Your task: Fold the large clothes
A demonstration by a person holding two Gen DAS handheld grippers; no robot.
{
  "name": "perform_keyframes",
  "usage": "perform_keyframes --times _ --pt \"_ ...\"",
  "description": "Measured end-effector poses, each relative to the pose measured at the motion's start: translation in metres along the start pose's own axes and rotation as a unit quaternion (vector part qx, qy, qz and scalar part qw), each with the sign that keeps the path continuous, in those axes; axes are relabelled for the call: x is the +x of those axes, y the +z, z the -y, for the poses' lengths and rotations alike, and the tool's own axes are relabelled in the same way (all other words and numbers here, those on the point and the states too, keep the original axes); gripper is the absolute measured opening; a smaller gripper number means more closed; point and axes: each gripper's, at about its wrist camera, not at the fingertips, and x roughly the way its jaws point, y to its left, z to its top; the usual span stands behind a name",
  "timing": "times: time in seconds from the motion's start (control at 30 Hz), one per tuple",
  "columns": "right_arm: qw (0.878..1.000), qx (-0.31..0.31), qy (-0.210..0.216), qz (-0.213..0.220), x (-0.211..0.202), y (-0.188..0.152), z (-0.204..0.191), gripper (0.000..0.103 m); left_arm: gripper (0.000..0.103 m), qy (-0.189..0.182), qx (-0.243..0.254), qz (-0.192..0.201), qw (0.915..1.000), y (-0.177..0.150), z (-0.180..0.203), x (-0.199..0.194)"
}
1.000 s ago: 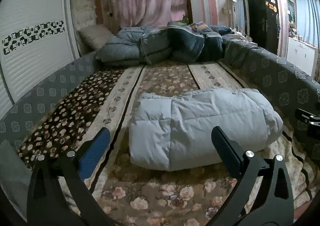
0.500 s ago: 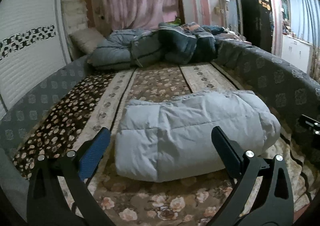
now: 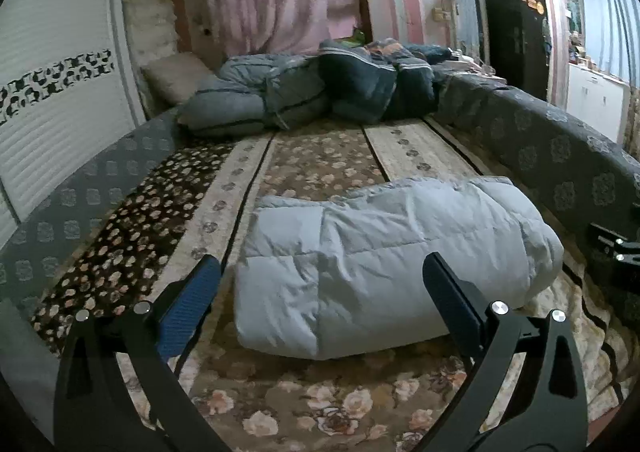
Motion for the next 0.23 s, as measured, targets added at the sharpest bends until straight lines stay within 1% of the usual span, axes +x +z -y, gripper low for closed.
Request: perform_keyframes --times 0.1,0.23 --pt "1.0 -0.002 0.004 0.006 -0.0004 0.0023 -0.0039 0.101 0.1 -0.008 -0.005 -0.012 0.9999 -0.0003 -0.0015 0.0009" --pt "1.0 -0.001 0.007 0.003 -0.0005 0.0024 -0.0056 0.101 0.1 -0.004 -0.008 -0.016 0.9998 -0.0014 -0.0037 0.0018"
